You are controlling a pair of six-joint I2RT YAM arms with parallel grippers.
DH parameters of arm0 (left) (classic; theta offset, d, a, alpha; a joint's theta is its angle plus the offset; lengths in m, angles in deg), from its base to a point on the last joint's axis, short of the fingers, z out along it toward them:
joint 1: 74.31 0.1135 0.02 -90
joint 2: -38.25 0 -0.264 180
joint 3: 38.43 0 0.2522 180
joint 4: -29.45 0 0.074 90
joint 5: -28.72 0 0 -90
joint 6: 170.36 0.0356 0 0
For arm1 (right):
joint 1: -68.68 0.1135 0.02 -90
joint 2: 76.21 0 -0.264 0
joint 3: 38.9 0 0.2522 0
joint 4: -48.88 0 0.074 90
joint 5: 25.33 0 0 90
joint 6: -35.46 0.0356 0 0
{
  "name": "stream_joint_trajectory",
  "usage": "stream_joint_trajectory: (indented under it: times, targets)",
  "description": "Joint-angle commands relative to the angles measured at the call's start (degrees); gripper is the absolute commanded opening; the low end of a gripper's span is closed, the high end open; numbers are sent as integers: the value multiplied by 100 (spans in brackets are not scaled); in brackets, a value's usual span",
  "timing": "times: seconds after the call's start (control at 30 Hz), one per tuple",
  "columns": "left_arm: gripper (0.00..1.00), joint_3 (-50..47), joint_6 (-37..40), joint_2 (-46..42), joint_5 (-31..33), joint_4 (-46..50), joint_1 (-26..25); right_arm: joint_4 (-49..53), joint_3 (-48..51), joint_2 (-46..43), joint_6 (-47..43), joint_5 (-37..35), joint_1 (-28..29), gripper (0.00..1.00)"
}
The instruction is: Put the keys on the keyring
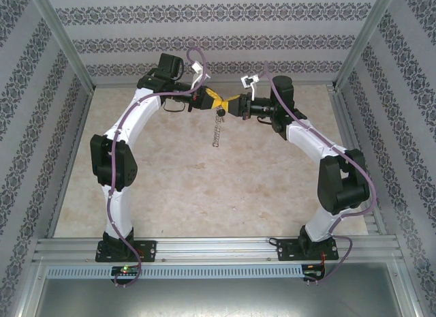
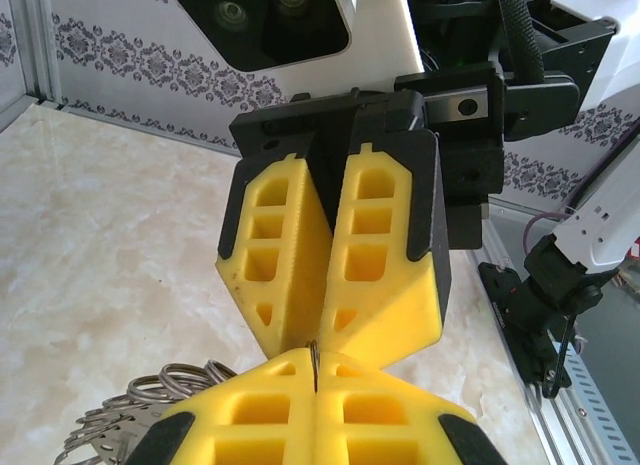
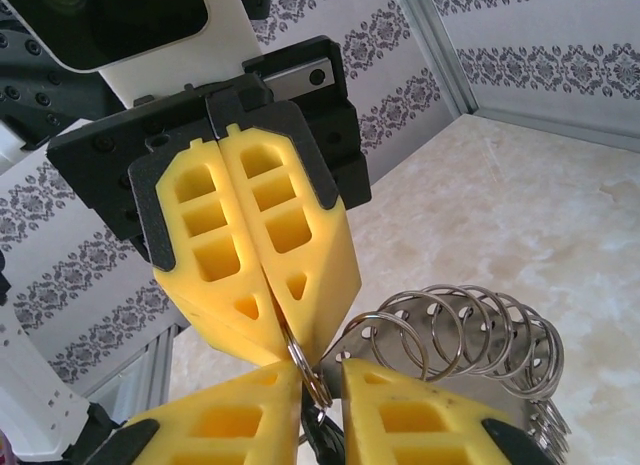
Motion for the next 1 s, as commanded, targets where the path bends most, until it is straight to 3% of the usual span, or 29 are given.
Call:
stream_joint_trajectory:
  times: [0.0, 0.1, 0.27, 0.33, 0.67, 0.83, 0.97]
  targets:
    - [0, -50, -30, -315, -323, -172, -86, -375, -205, 101, 149, 83, 110, 11]
    - [0, -52, -27, -308, -343, -133, -86, -474, -280, 149, 254, 158, 101, 0]
    - [0, -52, -68, -318, -264, -99, -81, -220, -514, 163, 236, 233, 36, 0]
    - [5, -35, -143, -349, -121, -126, -64, 148, -643, 145, 57, 224, 8, 0]
    - [24, 118, -230, -591, 99, -75, 384, 4425, -2362, 457, -2807, -222, -64, 0]
    - [26, 210, 12, -631, 232, 257, 524, 6649, -3634, 834, -4380, -1041, -3, 0]
    - [28, 226, 140, -601, 272, 393, 573, 7866, -4591, 1173, -5202, -1777, 137, 0]
